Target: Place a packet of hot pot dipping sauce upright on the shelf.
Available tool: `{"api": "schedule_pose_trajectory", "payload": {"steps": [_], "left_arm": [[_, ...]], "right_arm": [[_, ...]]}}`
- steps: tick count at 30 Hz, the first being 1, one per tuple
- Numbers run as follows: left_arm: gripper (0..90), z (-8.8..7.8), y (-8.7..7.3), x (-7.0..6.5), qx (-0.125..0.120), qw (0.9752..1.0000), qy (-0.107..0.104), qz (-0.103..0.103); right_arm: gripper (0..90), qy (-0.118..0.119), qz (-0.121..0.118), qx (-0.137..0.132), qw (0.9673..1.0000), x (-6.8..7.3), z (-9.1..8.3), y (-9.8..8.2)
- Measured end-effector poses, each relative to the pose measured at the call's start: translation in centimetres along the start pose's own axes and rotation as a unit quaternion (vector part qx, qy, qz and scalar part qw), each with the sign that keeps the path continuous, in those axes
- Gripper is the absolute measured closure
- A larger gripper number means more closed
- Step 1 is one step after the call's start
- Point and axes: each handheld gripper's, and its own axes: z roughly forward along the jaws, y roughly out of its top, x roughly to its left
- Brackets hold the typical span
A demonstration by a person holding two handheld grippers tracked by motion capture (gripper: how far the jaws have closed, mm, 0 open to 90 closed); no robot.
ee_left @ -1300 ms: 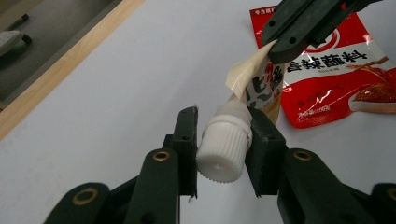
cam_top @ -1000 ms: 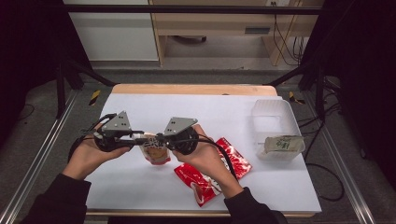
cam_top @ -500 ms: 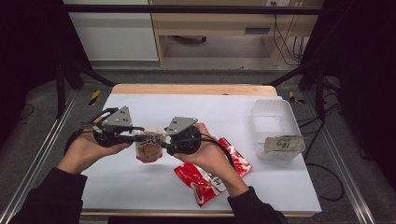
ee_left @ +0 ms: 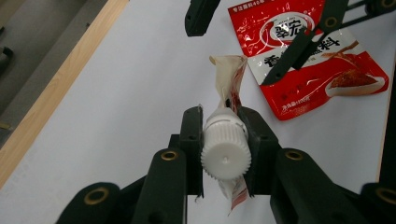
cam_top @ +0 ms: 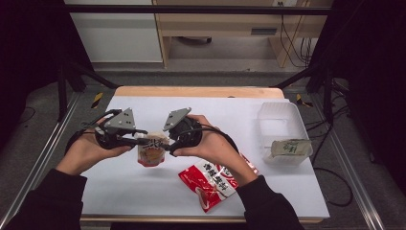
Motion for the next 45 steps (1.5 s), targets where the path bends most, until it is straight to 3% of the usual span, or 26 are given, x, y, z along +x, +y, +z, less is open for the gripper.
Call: {"api": "schedule_pose_trajectory", "payload": {"steps": [3, 9, 12, 13, 14, 17, 21, 22, 23, 26, 31, 38, 45], "left_arm": [[72.6, 0.2, 0.0, -0.1, 0.005, 1.0, -0.007, 0.005], [72.6, 0.6, 0.3, -0.2, 0.0, 0.9999, -0.014, 0.007], [72.5, 0.6, 0.4, -0.3, -0.004, 0.9999, -0.013, 0.008], [72.5, 0.6, 0.5, -0.3, -0.008, 0.9998, -0.015, 0.007], [72.5, 0.6, 0.5, -0.3, -0.009, 0.9998, -0.015, 0.005], [72.4, 0.6, 0.4, -0.3, -0.013, 0.9998, -0.015, 0.003], [71.6, 0.6, -0.1, -0.2, -0.032, 0.9993, -0.014, -0.014], [63.0, 0.5, -0.2, -0.2, -0.035, 0.9992, -0.012, -0.014], [63.0, 0.5, -0.4, -0.2, -0.04, 0.999, -0.005, -0.019], [42.5, 0.3, -1.2, -0.4, -0.051, 0.998, 0.018, -0.032], [26.7, 0.5, -3.2, -0.8, -0.049, 0.9968, 0.033, -0.053], [22.8, 1.9, -5.9, -1.3, -0.053, 0.9945, 0.027, -0.086], [13.9, 3.3, -7.4, -2.2, -0.05, 0.9927, 0.039, -0.102]], "right_arm": [[37.4, 0.004, -0.021, 0.01, 0.9997, 0.0, -0.1, 0.6], [52.9, 0.032, -0.031, 0.028, 0.9986, 0.1, 0.4, 1.6], [70.5, 0.046, -0.034, 0.04, 0.9976, 0.2, 0.9, 1.7], [70.5, 0.046, -0.034, 0.04, 0.9976, 0.2, 0.9, 1.7], [78.3, 0.044, -0.034, 0.049, 0.9973, 0.3, 0.9, 1.7], [84.7, 0.045, -0.033, 0.055, 0.997, 0.3, 0.9, 1.8], [87.7, 0.029, -0.044, 0.062, 0.9967, 0.3, 0.6, 2.3], [87.9, 0.02, -0.05, 0.067, 0.9963, 0.2, 0.4, 2.5], [87.9, 0.02, -0.05, 0.067, 0.9963, 0.2, 0.4, 2.5], [88.0, 0.008, -0.058, 0.073, 0.9956, -0.5, -0.1, 2.8], [87.9, -0.014, -0.064, 0.071, 0.9953, -1.6, -1.4, 3.2], [87.8, -0.027, -0.067, 0.073, 0.9947, -2.9, -3.1, 2.8], [87.8, -0.042, -0.065, 0.074, 0.9943, -3.7, -4.9, 1.9]]}}
